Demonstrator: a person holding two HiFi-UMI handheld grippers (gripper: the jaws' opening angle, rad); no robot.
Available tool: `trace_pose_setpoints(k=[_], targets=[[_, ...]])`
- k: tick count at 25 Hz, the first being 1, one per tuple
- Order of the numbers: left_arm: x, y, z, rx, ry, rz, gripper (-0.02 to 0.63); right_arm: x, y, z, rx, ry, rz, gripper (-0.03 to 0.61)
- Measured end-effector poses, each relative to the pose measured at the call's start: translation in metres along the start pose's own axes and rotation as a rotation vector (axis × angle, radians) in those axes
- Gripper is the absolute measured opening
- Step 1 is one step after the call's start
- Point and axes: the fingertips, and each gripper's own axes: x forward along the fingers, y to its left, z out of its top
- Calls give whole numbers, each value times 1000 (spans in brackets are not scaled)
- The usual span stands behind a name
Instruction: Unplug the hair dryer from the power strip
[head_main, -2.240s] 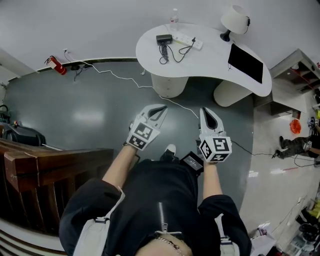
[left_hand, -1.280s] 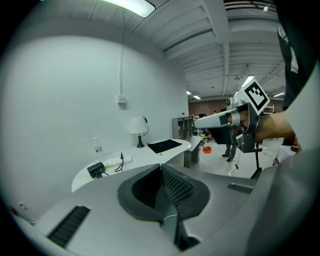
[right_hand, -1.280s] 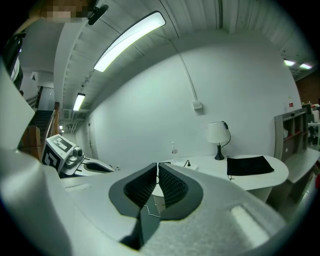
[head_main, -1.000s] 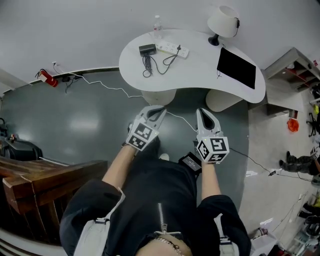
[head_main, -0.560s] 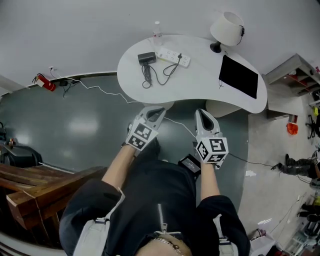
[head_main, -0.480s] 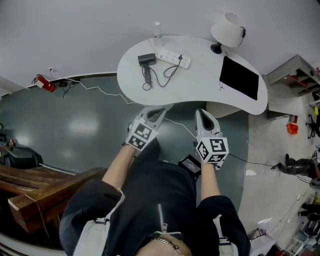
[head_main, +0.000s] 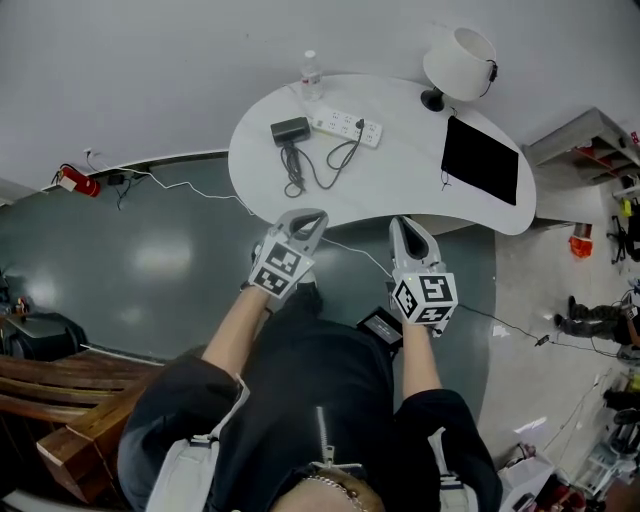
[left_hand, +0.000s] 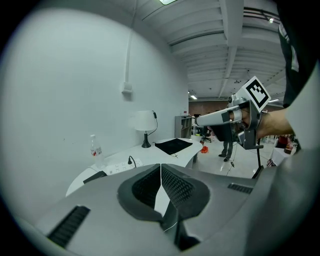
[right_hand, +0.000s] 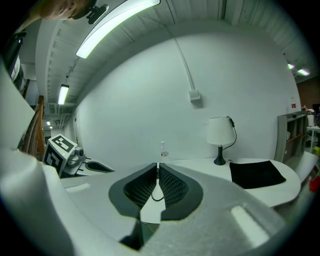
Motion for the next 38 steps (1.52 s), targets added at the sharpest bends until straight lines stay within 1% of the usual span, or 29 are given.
trace_pose_setpoints(k=[8,12,15,23,29,33,38], targets=[[15,49,0,25,2,-21,14,44,-3,13,-11,6,-36,11],[20,73,1,43,3,-23,14,65,-2,23,-22,-5,-45,11],[23,87,-2,55,12,-19,14,74,0,23,-28,1,-46,11],[42,101,-4,83,46,-32,14,86,-11,22,-17,8,-58,11],[65,110,2,92,46,-21,14,107,-28,18,-6,5,-39,11],[80,125,7,97,58,-7,14,127,-38,25,-6,-4,-19,11],[105,139,16,122,80,-9,14,147,-58,31,10,-4,-10,11]])
